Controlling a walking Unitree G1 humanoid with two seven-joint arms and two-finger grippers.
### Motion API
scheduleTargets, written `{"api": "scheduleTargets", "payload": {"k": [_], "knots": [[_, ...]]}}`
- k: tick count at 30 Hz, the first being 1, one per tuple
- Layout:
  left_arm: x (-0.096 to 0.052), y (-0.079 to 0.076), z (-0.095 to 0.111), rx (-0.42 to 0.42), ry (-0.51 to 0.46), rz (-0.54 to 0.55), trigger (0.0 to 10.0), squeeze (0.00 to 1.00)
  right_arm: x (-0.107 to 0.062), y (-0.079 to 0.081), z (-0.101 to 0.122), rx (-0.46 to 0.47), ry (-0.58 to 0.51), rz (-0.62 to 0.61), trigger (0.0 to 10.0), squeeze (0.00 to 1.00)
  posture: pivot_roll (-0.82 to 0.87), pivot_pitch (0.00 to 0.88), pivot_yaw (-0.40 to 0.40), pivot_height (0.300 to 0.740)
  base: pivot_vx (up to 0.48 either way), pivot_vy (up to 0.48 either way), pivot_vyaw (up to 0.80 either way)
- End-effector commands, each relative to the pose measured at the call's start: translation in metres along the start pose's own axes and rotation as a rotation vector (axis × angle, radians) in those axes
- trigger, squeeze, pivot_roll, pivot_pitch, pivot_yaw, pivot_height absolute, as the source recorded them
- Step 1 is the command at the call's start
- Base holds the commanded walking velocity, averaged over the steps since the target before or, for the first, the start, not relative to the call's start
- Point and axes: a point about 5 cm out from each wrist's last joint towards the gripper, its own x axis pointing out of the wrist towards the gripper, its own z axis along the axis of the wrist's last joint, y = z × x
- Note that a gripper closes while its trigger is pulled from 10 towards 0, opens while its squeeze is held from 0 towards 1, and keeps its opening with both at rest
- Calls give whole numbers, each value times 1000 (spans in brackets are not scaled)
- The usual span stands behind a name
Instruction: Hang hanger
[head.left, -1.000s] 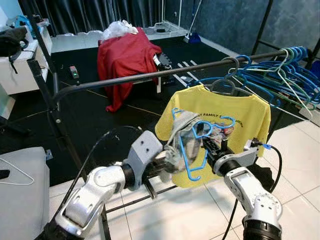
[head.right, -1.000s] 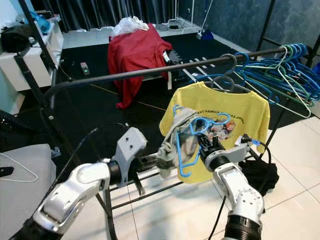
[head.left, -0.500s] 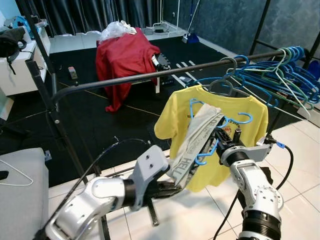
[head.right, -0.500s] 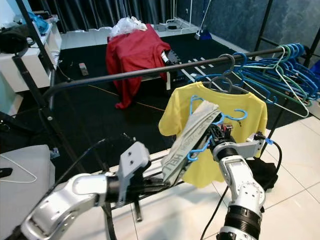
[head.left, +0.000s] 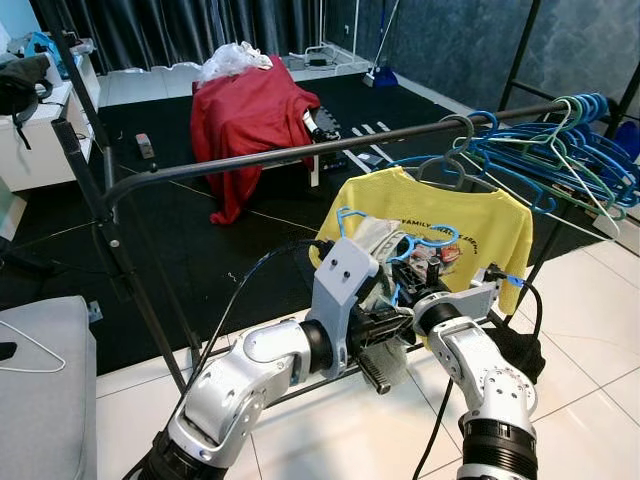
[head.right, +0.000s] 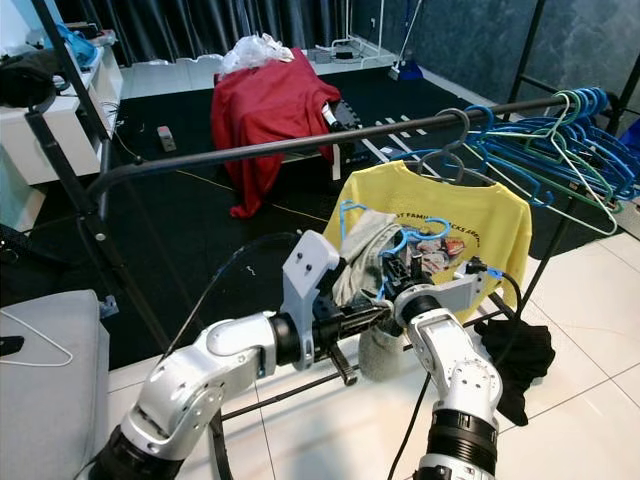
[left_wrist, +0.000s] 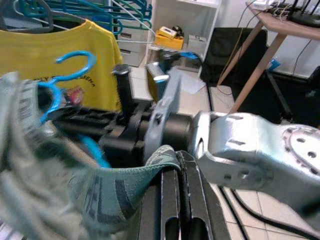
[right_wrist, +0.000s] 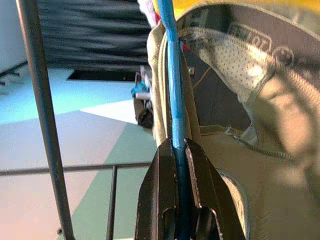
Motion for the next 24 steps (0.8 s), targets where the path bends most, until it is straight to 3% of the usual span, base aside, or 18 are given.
{"api": "scheduleTargets", "payload": {"k": [1,6,7,10,11,12,13,16,17,21,22,24], "knots": [[4,-4,1,-57,15,-14,10000,0,2,1,-14,17,41,0,0,0,-73,90,-3,735,0,0,0],[6,-2,-6,-43,63,33,10000,0,3,3,-17,22,50,5,0,0,-73,90,-3,735,0,0,0],[6,8,-13,-19,110,122,10000,0,3,6,-20,24,61,15,0,0,-77,92,-3,735,0,0,0],[6,8,-13,-19,110,122,10000,0,3,6,-20,24,61,15,0,0,-77,92,-3,735,0,0,0],[0,38,-17,-14,133,340,10000,1000,3,11,-24,27,82,36,0,0,-76,94,-4,735,0,0,0],[0,38,-17,-14,133,340,10000,1000,3,11,-24,27,82,36,0,0,-76,94,-4,735,0,0,0],[-5,54,-15,-19,122,447,10000,1000,2,12,-26,28,90,42,0,0,-76,95,-4,735,0,0,0],[-9,62,-14,-24,114,511,10000,1000,2,13,-27,28,94,45,0,0,-76,95,-4,735,0,0,0],[-16,74,-14,-24,120,605,10000,1000,1,13,-28,29,100,47,0,0,-75,95,-5,735,0,0,0],[-29,92,-16,-16,153,732,10000,992,1,13,-30,28,108,47,0,0,-75,94,-5,735,0,0,0],[-34,97,-16,-21,161,769,10000,0,0,12,-30,27,111,46,0,0,-75,94,-5,735,0,0,0],[-38,101,-15,-36,160,781,10000,0,-1,10,-30,-8,127,38,0,0,-74,92,-6,735,0,0,0]]}}
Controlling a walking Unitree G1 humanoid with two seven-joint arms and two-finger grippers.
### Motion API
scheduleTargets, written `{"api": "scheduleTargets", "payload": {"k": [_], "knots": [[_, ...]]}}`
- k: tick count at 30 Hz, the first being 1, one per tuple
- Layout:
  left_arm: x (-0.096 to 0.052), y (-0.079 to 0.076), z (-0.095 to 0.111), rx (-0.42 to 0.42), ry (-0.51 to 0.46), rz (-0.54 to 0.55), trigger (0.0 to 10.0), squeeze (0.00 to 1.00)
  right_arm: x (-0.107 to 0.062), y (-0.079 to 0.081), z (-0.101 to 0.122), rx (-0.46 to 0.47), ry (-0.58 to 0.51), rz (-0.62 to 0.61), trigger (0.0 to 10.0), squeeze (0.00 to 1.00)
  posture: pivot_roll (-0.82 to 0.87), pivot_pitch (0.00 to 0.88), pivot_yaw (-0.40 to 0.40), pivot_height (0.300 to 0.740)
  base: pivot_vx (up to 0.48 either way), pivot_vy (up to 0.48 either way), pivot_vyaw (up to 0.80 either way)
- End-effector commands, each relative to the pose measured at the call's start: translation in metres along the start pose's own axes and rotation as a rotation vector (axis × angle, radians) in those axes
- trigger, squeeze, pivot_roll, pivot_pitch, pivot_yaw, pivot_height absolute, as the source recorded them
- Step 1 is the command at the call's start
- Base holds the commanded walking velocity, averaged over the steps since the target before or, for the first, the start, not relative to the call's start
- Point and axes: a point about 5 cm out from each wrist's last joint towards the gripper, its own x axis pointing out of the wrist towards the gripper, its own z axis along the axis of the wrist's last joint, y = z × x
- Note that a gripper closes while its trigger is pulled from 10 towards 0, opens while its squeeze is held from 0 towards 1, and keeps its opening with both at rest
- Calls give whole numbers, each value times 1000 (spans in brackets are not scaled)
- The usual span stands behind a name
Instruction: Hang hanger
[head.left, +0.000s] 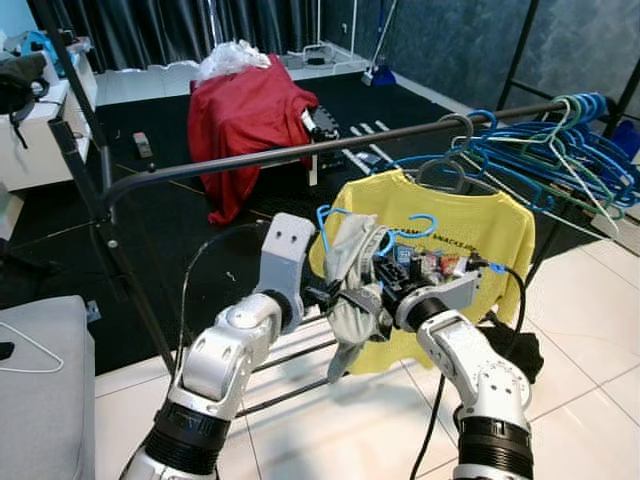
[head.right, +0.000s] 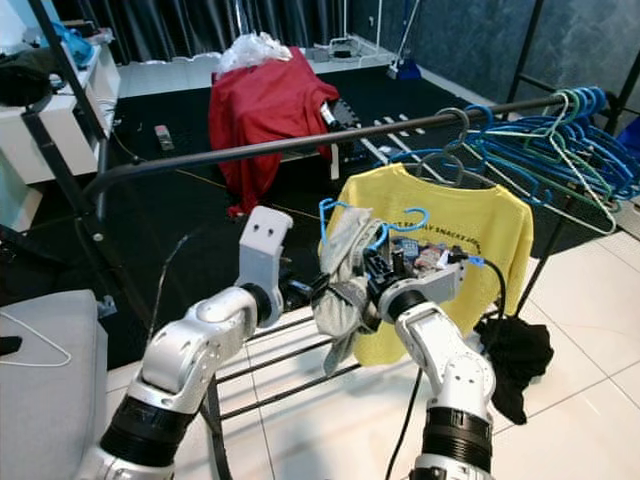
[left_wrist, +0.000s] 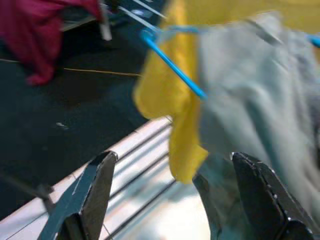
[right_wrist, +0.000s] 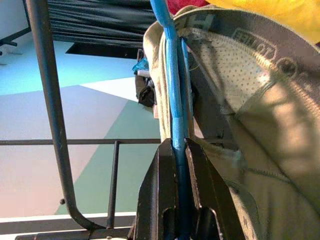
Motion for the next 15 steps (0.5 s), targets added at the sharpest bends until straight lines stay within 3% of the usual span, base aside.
{"api": "scheduleTargets", "payload": {"k": [1,5,7,8,10,11,12,13,14,15], "knots": [[0,2,-2,-7,21,3,10000,0,1,0,-17,9,49,5,0,0,-74,92,-6,735,0,0,0],[-2,1,-2,-2,11,-55,10000,0,0,-3,-18,-54,78,-4,0,0,-74,87,-7,735,0,0,0],[-5,1,1,-8,-20,-109,10000,0,-2,-5,-18,-189,123,-17,0,0,-74,85,-7,735,0,0,0],[-5,1,1,-8,-20,-109,10000,0,-2,-5,-18,-189,123,-17,0,0,-74,85,-7,735,0,0,0],[-8,13,2,51,-44,-76,10000,0,-6,-10,-17,-553,205,-49,0,0,-73,80,-9,735,0,0,0],[-8,13,2,51,-44,-76,10000,0,-6,-10,-17,-553,205,-49,0,0,-73,80,-9,735,0,0,0],[-8,20,1,94,-48,-45,10000,0,-7,-13,-17,-704,246,-59,0,0,-73,80,-9,735,0,0,0],[-8,20,1,94,-48,-45,10000,0,-7,-13,-17,-704,246,-59,0,0,-73,80,-9,735,0,0,0],[-9,30,-2,119,-36,-8,10000,0,-9,-16,-15,-828,273,-76,0,0,-70,74,-8,735,0,0,0],[-9,30,-2,119,-36,-8,10000,0,-9,-16,-15,-828,273,-76,0,0,-70,74,-8,735,0,0,0]]}}
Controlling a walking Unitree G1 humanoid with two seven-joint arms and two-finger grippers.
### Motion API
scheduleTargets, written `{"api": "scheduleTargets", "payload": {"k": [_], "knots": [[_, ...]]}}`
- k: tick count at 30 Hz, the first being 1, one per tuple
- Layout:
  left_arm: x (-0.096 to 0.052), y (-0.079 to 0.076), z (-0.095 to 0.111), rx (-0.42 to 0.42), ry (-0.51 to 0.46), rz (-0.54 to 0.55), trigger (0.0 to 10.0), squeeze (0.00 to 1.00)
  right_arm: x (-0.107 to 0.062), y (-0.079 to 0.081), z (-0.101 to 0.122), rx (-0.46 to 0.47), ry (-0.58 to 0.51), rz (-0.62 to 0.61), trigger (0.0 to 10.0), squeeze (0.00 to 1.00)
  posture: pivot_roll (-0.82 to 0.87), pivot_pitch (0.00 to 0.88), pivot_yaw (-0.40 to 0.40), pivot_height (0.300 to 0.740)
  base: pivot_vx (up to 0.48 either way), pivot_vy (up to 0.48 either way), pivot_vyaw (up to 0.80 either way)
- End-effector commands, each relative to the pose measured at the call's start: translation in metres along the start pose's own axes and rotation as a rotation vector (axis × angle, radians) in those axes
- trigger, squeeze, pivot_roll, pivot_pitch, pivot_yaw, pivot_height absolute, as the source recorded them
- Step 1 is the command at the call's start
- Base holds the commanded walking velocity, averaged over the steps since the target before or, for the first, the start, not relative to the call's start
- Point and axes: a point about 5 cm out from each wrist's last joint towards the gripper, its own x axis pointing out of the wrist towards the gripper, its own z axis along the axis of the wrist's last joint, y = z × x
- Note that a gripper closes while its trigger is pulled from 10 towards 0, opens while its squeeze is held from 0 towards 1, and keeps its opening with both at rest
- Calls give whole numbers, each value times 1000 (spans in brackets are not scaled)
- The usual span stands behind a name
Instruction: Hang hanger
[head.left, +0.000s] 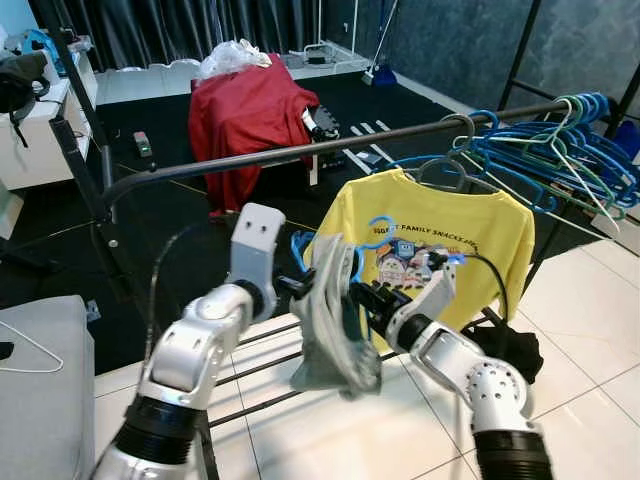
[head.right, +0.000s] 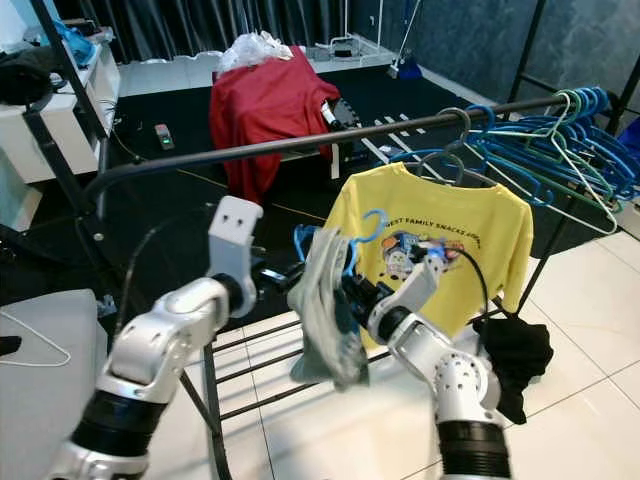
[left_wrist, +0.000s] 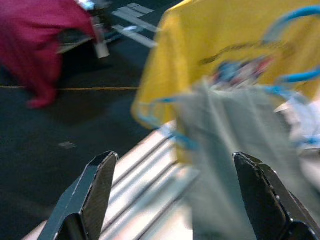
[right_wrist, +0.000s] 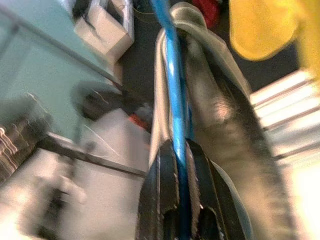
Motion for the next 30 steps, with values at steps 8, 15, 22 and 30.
{"api": "scheduleTargets", "payload": {"k": [8,15,22,30], "knots": [[-13,25,-26,96,77,32,10000,0,-13,-17,-16,-399,162,-51,0,0,-70,68,-11,735,0,0,0],[-18,16,-38,117,108,-37,10000,0,-19,-15,-24,-517,222,48,0,0,-71,74,-8,735,0,0,0],[-19,7,-46,119,123,-78,10000,0,-21,-15,-28,-655,269,80,0,0,-76,76,-4,735,0,0,0],[-17,3,-50,97,119,-73,10000,0,-18,-13,-24,-730,225,70,0,0,-76,73,-3,735,0,0,0]]}}
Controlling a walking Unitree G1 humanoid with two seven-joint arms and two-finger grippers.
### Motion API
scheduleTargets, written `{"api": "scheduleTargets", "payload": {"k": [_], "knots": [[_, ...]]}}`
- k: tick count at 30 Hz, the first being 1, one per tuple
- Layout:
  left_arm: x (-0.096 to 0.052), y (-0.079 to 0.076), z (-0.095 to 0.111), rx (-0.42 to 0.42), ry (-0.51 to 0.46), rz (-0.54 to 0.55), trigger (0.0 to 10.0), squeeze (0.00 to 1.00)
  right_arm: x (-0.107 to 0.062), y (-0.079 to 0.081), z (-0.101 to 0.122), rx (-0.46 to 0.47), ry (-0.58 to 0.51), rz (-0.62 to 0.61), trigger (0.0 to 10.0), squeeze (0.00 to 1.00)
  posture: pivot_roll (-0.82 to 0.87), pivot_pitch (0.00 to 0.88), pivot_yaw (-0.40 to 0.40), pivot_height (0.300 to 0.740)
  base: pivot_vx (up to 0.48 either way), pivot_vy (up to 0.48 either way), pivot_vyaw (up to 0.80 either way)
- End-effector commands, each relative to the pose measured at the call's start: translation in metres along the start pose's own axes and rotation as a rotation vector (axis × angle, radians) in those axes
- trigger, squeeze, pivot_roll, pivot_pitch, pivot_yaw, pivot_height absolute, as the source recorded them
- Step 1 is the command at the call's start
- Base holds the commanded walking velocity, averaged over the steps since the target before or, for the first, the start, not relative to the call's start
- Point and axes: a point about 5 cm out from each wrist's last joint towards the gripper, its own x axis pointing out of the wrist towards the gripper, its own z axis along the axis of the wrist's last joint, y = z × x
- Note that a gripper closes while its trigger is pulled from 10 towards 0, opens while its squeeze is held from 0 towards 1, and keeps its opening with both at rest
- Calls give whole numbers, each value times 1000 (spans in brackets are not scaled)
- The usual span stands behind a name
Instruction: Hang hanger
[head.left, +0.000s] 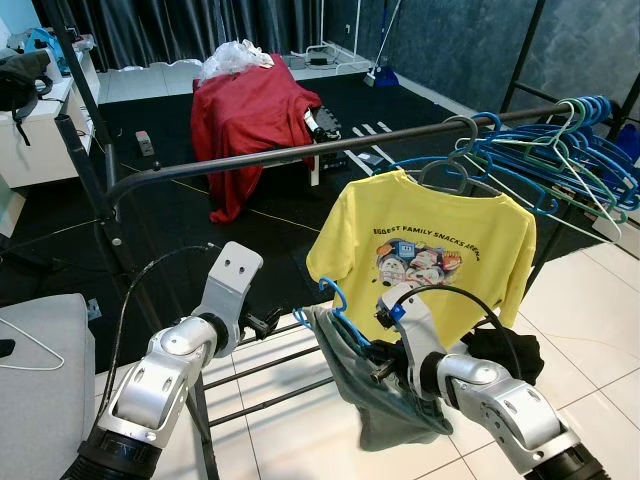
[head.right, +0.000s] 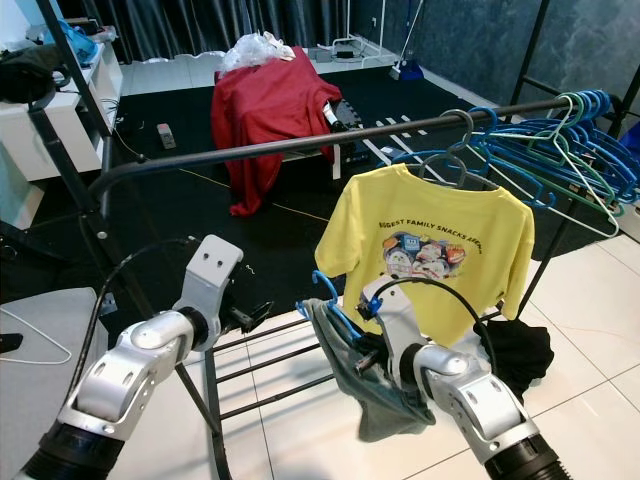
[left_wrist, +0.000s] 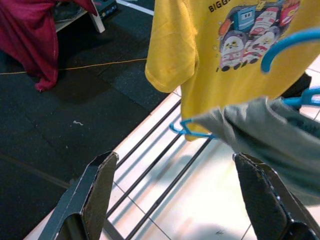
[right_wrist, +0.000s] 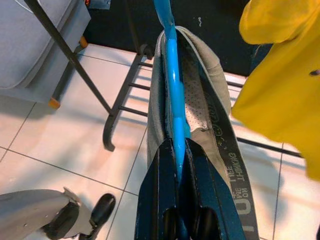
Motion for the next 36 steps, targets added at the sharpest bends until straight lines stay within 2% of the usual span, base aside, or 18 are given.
{"api": "scheduleTargets", "payload": {"k": [1,2,4,5,6,7,8,9,11,15,19,20,21,23,25,28,31,36], "knots": [[1,-4,-7,-11,16,-6,10000,0,0,2,5,-18,-33,0,0,0,-76,73,-3,735,0,0,0],[1,-2,-7,-42,-1,28,10000,0,0,-2,15,-7,-113,-45,0,0,-77,73,-3,735,0,0,0],[1,-2,-7,-42,-1,28,10000,0,0,-2,15,-7,-113,-45,0,0,-77,73,-3,735,0,0,0],[1,4,-5,-110,-57,88,10000,0,-1,-8,32,54,-245,-121,10000,0,-75,73,-3,735,0,0,0],[-1,12,-4,-225,-116,173,10000,0,-6,-17,53,117,-386,-203,10000,0,-74,72,-3,735,0,0,0],[-1,12,-4,-225,-116,173,10000,0,-6,-17,53,117,-386,-203,10000,0,-74,72,-3,735,0,0,0],[-3,18,-5,-307,-152,234,10000,0,-10,-23,66,164,-476,-256,10000,0,-74,72,-3,735,0,0,0],[-3,18,-5,-307,-152,234,10000,0,-10,-23,66,164,-476,-256,10000,0,-74,72,-3,735,0,0,0],[-8,22,-12,-328,-158,269,10000,0,-17,-30,80,214,-575,-292,10000,0,-74,68,-7,735,0,0,0],[-10,22,-13,-311,-152,263,10000,0,-17,-31,81,219,-585,-292,10000,0,-72,68,-11,735,0,0,0],[-14,19,-19,-249,-137,198,10000,0,-14,-31,77,226,-568,-282,10000,0,-69,70,-13,735,0,0,0],[-17,15,-23,-197,-117,138,10000,0,-12,-29,73,227,-548,-277,10000,0,-68,70,-13,735,0,0,0],[-17,15,-23,-197,-117,138,10000,0,-12,-29,73,227,-548,-277,10000,0,-68,70,-13,735,0,0,0],[-22,11,-37,-79,-61,44,10000,0,-8,-27,67,236,-515,-274,10000,0,-65,72,-11,735,0,0,0],[-26,14,-48,-40,-30,35,10000,0,-6,-26,64,243,-509,-276,10000,0,-68,74,-9,735,0,0,0],[-27,17,-52,-44,-24,58,10000,0,-6,-26,64,247,-513,-276,10000,0,-68,74,-9,735,0,0,0],[-31,25,-55,-92,-25,121,10000,0,-6,-25,63,255,-512,-269,10000,0,-66,75,-11,735,0,0,0],[-30,27,-47,-142,-73,154,10000,0,-2,-24,55,281,-471,-260,10000,0,-59,74,-18,735,0,0,0]]}}
